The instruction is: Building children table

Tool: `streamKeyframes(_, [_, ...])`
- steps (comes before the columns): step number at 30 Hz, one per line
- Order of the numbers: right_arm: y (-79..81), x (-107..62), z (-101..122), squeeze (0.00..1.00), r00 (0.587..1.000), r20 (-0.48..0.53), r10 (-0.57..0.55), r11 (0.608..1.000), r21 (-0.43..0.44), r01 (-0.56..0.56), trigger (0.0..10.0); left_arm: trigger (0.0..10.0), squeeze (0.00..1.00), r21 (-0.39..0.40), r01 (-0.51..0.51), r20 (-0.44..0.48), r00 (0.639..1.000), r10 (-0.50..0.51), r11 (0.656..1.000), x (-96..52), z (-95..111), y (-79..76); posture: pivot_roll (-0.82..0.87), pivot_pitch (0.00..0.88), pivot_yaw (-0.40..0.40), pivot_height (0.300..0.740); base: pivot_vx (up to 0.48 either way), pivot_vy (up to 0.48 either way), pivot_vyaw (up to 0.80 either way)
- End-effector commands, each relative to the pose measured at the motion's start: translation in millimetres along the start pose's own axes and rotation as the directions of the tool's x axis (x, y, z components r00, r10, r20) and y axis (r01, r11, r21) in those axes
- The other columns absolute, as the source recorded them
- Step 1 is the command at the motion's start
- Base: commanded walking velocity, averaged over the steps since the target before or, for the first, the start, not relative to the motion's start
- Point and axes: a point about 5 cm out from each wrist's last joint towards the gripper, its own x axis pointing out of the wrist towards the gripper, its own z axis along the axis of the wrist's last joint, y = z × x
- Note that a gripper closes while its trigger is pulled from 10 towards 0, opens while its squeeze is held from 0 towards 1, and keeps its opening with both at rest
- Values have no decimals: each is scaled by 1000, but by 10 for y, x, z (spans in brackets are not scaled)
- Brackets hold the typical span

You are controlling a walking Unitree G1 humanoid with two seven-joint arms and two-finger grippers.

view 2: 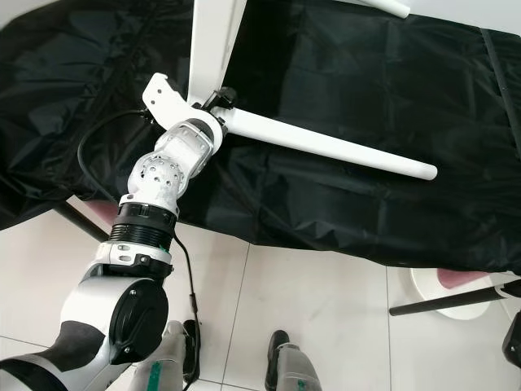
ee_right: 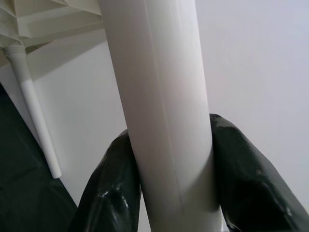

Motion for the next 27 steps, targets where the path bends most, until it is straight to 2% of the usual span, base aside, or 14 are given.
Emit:
streamKeyframes(1, [-108, -163, -359, 0, 973, -208, -100, 989, 87, 120, 0, 10000, 0, -78, 154, 56, 987, -150, 985, -66, -77, -278, -19, 230, 75, 740, 0, 0, 0])
streamKeyframes(2, [-108, -163, -359, 0, 973, -208, -100, 989, 87, 120, 0, 10000, 0, -78, 154, 56, 987, -150, 985, -66, -77, -278, -19, 230, 75, 740, 0, 0, 0])
streamKeyframes(3, [-85, -180, -371, 0, 970, -217, -106, 987, 97, 130, 0, 9216, 0, -49, 164, 59, 985, -161, 985, -71, -71, -328, -17, 227, 76, 740, 0, 0, 0])
streamKeyframes(4, [-67, -186, -381, 0, 968, -225, -112, 985, 104, 138, 0, 0, 0, -38, 176, 67, 983, -173, 984, -73, -65, -367, -12, 224, 77, 740, 0, 0, 0])
streamKeyframes(7, [-45, -196, -388, 0, 966, -232, -114, 982, 120, 145, 0, 0, 0, -23, 192, 73, 979, -190, 981, -76, -62, -419, -12, 224, 77, 740, 0, 0, 0])
streamKeyframes(12, [225, -157, -372, 0, 964, -244, -107, 962, 220, 163, 0, 0, 0, 11, 277, 120, 954, -276, 961, -103, 90, -723, 6, 205, 79, 740, 0, 0, 0])
streamKeyframes(14, [295, -132, -350, 0, 965, -239, -104, 955, 248, 164, 0, 0, 0, 20, 289, 128, 949, -289, 957, -104, 135, -788, 13, 202, 80, 740, 0, 0, 0])
streamKeyframes(16, [432, -69, -296, 0, 969, -226, -99, 941, 297, 165, 0, 0, 0, 48, 337, 154, 928, -340, 940, -104, 259, -929, 30, 186, 81, 740, 0, 0, 0])
streamKeyframes(17, [432, -69, -296, 0, 969, -226, -99, 941, 297, 165, 0, 0, 0, 48, 337, 154, 928, -340, 940, -104, 259, -929, 30, 186, 81, 740, 0, 0, 0])
streamKeyframes(20, [568, 28, -239, 0, 973, -206, -103, 919, 354, 173, 0, 0, 0, 114, 398, 210, 886, -414, 910, -120, 511, -1149, 43, 178, 82, 740, 0, 0, 0])
streamKeyframes(21, [568, 28, -239, 0, 973, -206, -103, 919, 354, 173, 0, 0, 0, 114, 398, 210, 886, -414, 910, -120, 511, -1149, 43, 178, 82, 740, 0, 0, 0])
streamKeyframes(22, [625, 88, -206, 0, 974, -196, -112, 906, 383, 181, 0, 0, 0, 144, 420, 235, 865, -444, 896, -137, 632, -1246, 55, 171, 82, 740, 0, 0, 0])
streamKeyframes(26, [666, 149, -173, 0, 971, -197, -133, 888, 411, 205, 0, 0, 0, 178, 448, 254, 839, -481, 876, -162, 743, -1351, 66, 168, 83, 740, 0, 0, 0])
streamKeyframes(27, [686, 174, -163, 0, 966, -206, -153, 873, 430, 230, 0, 0, 0, 203, 466, 266, 820, -506, 861, -182, 807, -1413, 71, 164, 83, 740, 0, 0, 0])
